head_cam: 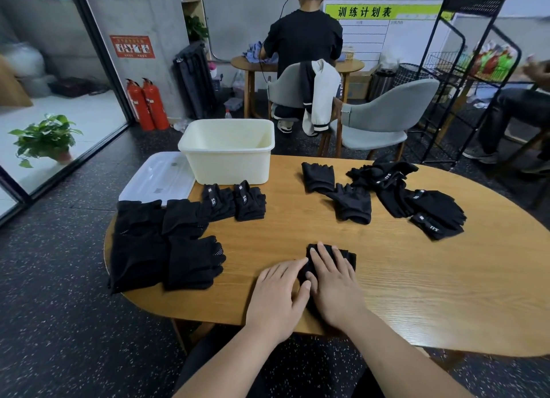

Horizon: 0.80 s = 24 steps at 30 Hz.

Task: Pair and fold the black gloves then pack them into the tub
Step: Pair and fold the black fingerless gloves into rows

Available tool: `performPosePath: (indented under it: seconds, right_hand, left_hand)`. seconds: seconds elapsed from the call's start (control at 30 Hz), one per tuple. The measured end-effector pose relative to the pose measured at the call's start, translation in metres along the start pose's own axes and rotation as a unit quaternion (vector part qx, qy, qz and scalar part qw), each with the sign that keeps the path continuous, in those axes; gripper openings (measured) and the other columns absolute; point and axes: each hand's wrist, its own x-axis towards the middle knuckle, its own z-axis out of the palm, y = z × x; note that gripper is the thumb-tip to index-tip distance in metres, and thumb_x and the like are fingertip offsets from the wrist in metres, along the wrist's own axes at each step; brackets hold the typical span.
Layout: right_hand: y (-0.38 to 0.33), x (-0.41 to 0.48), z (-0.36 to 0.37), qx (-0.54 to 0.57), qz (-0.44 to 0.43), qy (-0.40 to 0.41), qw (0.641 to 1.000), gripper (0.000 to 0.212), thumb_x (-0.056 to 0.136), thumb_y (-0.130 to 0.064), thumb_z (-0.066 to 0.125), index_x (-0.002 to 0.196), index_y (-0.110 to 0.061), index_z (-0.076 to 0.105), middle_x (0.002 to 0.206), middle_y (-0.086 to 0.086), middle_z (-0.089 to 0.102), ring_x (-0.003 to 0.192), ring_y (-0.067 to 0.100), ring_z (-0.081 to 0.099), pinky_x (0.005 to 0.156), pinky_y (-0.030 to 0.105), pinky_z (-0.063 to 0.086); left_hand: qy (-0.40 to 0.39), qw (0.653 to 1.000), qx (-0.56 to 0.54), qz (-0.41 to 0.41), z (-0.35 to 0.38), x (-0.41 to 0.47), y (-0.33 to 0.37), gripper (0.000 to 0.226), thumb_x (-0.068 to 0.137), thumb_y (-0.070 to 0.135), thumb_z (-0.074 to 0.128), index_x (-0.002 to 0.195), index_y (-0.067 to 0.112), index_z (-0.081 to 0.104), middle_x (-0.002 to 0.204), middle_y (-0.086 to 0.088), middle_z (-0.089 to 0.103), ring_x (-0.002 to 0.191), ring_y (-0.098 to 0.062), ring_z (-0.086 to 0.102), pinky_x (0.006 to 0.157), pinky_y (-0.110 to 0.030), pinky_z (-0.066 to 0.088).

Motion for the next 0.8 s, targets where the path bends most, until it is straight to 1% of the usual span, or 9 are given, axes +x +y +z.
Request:
performPosePath:
  seconds: [0.07,0.13,0.2,0.27,0.37,0.47,0.6,0.73,0.8]
  right_hand:
    - [0.005,-0.001,-0.003,0.059,-0.015,0.029,0.998,0.078,0.100,-0.066,0.006,0.168,-0.030,0.018,0.173,-0.016,-0.004,0.160,0.011,-0.014,0.132,0.036,0.003]
    - [0.013,-0.008,-0.008,0.107,-0.036,0.097,0.989,0.055,0.109,-0.053,0.034,0.158,-0.030,0.043,0.171,-0.016,0.021,0.160,0.010,0.008,0.130,0.035,0.018]
    - [0.022,-0.020,-0.012,0.098,-0.074,0.190,0.974,0.035,0.109,-0.042,0.050,0.137,-0.028,0.065,0.148,-0.016,0.052,0.141,0.010,0.041,0.117,0.034,0.040]
    - [0.032,-0.029,-0.012,0.069,-0.113,0.226,0.965,0.031,0.109,-0.043,0.050,0.119,-0.025,0.073,0.121,-0.016,0.059,0.113,0.008,0.054,0.095,0.032,0.050]
    - [0.047,-0.036,-0.008,0.033,-0.148,0.183,0.971,0.041,0.111,-0.051,0.040,0.118,-0.028,0.072,0.119,-0.018,0.059,0.110,0.009,0.058,0.089,0.033,0.052]
    - [0.056,-0.041,-0.008,0.027,-0.146,0.127,0.981,0.046,0.111,-0.055,0.034,0.136,-0.033,0.066,0.138,-0.019,0.056,0.128,0.007,0.052,0.106,0.032,0.047]
    - [0.057,-0.046,-0.009,0.032,-0.136,0.099,0.985,0.052,0.112,-0.057,0.028,0.149,-0.034,0.056,0.151,-0.021,0.048,0.143,0.004,0.042,0.117,0.032,0.039]
    - [0.058,-0.051,-0.012,0.083,-0.117,0.097,0.985,0.049,0.110,-0.058,0.033,0.152,-0.038,0.048,0.154,-0.026,0.043,0.151,-0.007,0.026,0.121,0.023,0.027]
    - [0.060,-0.053,-0.012,0.111,-0.107,0.104,0.983,0.045,0.107,-0.058,0.042,0.146,-0.038,0.053,0.154,-0.025,0.045,0.150,-0.007,0.028,0.120,0.025,0.032]
  left_hand:
    - [-0.008,1.000,0.003,0.002,0.000,0.000,-0.001,0.051,0.110,0.057,0.030,0.159,0.047,0.034,0.156,0.028,0.041,0.146,0.007,0.030,0.125,-0.029,0.023]
    - [-0.015,1.000,0.008,0.001,0.000,0.001,-0.001,0.051,0.109,0.060,0.029,0.158,0.050,0.034,0.153,0.030,0.038,0.145,0.006,0.030,0.125,-0.031,0.022]
    - [-0.018,1.000,0.018,0.003,-0.001,0.001,0.000,0.050,0.108,0.060,0.029,0.157,0.052,0.036,0.150,0.030,0.038,0.143,0.005,0.031,0.124,-0.031,0.024]
    - [-0.016,0.999,0.028,0.006,-0.001,0.001,0.000,0.048,0.108,0.058,0.030,0.155,0.052,0.040,0.147,0.030,0.038,0.141,0.004,0.030,0.123,-0.031,0.026]
    - [-0.013,0.999,0.037,-0.004,0.001,0.000,0.000,0.045,0.107,0.056,0.034,0.149,0.051,0.049,0.146,0.029,0.037,0.142,0.002,0.027,0.121,-0.033,0.030]
    - [-0.011,0.999,0.042,-0.009,-0.001,-0.001,0.002,0.044,0.108,0.056,0.035,0.150,0.049,0.048,0.157,0.026,0.027,0.150,-0.001,0.018,0.124,-0.036,0.029]
    - [-0.022,0.997,0.047,0.054,-0.005,-0.005,0.006,0.046,0.113,0.045,0.034,0.159,0.040,0.040,0.171,0.028,0.006,0.159,0.001,-0.004,0.127,-0.032,0.013]
    - [-0.060,0.993,0.057,0.083,-0.002,-0.006,0.003,0.050,0.113,0.049,0.028,0.158,0.038,0.044,0.169,0.028,0.022,0.158,0.004,0.004,0.130,-0.038,0.016]
    - [-0.064,0.994,0.055,0.069,-0.001,-0.004,0.001,0.053,0.112,0.052,0.024,0.157,0.037,0.047,0.166,0.026,0.030,0.156,0.008,0.006,0.129,-0.038,0.016]
